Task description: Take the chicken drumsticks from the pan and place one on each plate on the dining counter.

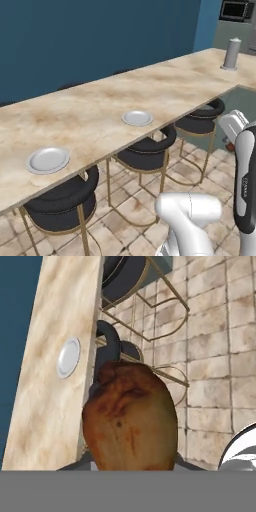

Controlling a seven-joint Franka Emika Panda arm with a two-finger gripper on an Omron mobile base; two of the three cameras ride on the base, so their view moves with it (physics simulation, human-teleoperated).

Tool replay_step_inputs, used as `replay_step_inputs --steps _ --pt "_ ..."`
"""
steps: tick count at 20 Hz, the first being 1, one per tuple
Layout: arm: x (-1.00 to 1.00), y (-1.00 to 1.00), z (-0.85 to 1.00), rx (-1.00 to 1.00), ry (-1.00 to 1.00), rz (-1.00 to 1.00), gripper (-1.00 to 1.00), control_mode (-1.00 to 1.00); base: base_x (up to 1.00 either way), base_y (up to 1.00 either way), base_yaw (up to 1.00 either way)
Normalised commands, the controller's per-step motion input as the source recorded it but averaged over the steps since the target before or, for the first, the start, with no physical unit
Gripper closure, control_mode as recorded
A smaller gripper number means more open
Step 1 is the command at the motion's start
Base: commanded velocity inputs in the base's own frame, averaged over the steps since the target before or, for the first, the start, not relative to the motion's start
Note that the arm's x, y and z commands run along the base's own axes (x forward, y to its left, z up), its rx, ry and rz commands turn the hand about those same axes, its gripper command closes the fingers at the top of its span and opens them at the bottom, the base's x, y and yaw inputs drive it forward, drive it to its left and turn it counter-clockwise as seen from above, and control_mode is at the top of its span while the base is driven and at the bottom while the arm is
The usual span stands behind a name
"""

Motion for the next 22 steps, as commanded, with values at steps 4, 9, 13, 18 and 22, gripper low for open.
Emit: replay_step_inputs --steps 4,9,13,18,22 --pt "0.0 0.0 0.0 0.0 0.0 0.0 1.0 1.0 0.66 -0.26 0.39" --pt "0.0 0.0 0.0 0.0 0.0 0.0 1.0 1.0 0.65 -0.37 0.4" --pt "0.0 0.0 0.0 0.0 0.0 0.0 1.0 1.0 0.59 -0.44 0.4" --pt "0.0 0.0 0.0 0.0 0.0 0.0 1.0 1.0 0.6 -0.42 0.4" --pt "0.0 0.0 0.0 0.0 0.0 0.0 1.0 1.0 0.57 -0.44 0.39"
